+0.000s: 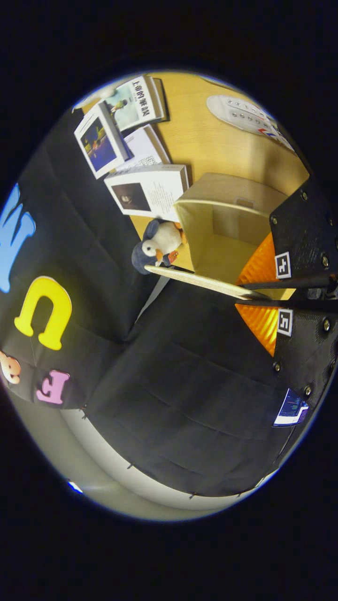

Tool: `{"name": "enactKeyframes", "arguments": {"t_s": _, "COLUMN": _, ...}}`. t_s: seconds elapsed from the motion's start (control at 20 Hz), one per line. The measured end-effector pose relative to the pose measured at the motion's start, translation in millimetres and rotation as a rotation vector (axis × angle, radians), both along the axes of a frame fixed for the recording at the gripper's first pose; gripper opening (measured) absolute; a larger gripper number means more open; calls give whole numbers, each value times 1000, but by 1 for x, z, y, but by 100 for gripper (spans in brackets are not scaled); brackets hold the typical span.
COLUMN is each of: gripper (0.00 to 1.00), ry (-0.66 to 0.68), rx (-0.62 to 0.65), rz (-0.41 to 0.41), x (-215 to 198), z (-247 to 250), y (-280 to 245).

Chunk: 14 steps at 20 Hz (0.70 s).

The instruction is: Open the storage box then place both shoes into the box .Put the left shoe in first, then the right shoe, with the right side of both shoes facing outward in a uniform manner.

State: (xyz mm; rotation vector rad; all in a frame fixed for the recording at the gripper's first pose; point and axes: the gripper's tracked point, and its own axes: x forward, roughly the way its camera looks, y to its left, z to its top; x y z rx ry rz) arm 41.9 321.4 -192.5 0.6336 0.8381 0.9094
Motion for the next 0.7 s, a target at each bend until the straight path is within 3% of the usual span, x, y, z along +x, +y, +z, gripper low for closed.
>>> {"name": "enactKeyframes", "arguments": {"t_s": 0.25, "gripper": 9, "ry": -35, "rx": 35, "rz": 61, "x": -9, "z": 38, "y": 63}}
{"name": "enactKeyframes", "arguments": {"t_s": 0.55, "gripper": 10, "ry": -28, "rx": 37, "rz": 107, "x": -22, "z": 45, "y": 141}}
{"name": "enactKeyframes", "arguments": {"t_s": 0.7, "gripper": 16, "ry": -52, "rx": 4, "rz": 140, "x": -27, "z": 43, "y": 173}}
